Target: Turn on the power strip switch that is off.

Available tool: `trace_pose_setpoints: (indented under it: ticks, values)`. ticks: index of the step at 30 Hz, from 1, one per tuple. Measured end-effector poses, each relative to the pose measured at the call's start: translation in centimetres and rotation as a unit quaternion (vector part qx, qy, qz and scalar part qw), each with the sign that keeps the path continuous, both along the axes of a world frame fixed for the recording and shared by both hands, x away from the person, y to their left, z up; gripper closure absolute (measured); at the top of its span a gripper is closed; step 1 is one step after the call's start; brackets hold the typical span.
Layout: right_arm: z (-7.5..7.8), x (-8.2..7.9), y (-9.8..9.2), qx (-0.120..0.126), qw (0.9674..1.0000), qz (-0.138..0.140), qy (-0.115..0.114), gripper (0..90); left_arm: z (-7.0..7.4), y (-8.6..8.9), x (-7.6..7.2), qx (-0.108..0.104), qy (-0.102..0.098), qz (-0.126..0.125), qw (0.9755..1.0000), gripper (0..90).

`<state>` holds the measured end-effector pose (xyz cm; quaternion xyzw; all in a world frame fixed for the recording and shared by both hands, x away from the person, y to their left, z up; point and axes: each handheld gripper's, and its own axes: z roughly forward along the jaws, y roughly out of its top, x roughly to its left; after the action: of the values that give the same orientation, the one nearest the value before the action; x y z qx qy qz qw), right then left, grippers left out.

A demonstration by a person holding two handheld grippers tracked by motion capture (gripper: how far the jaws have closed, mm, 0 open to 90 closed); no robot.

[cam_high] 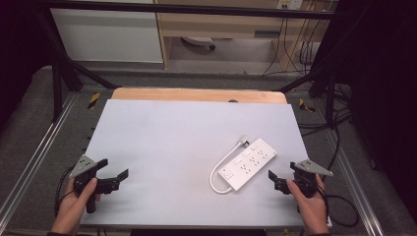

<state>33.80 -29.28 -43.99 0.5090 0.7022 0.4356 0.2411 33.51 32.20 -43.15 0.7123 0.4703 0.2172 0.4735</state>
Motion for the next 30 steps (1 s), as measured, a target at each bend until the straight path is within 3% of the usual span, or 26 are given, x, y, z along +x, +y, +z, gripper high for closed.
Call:
trace_pose_setpoints:
  ticks: [7,13,19,30]
  values:
    - [-0.2,0.1,-0.2,-0.003,0.9999,0.005,0.015,5.3,0.0,0.7,0.1,-0.008,0.003,0.027,0.9996,5.9]
    - [0.4,-0.1,-0.3,0.003,0.9997,0.013,0.021,4.8,-0.1,0.5,0.1,0.005,0.007,0.023,0.9997,6.1]
    - [1.1,-0.3,0.0,0.008,0.9993,0.026,0.026,4.2,0.0,0.5,0.2,-0.003,0.010,0.026,0.9996,6.4]
    - [2.5,-0.8,0.2,0.021,0.9988,0.045,0.008,3.3,0.0,0.2,0.3,-0.002,0.006,0.023,0.9997,6.7]
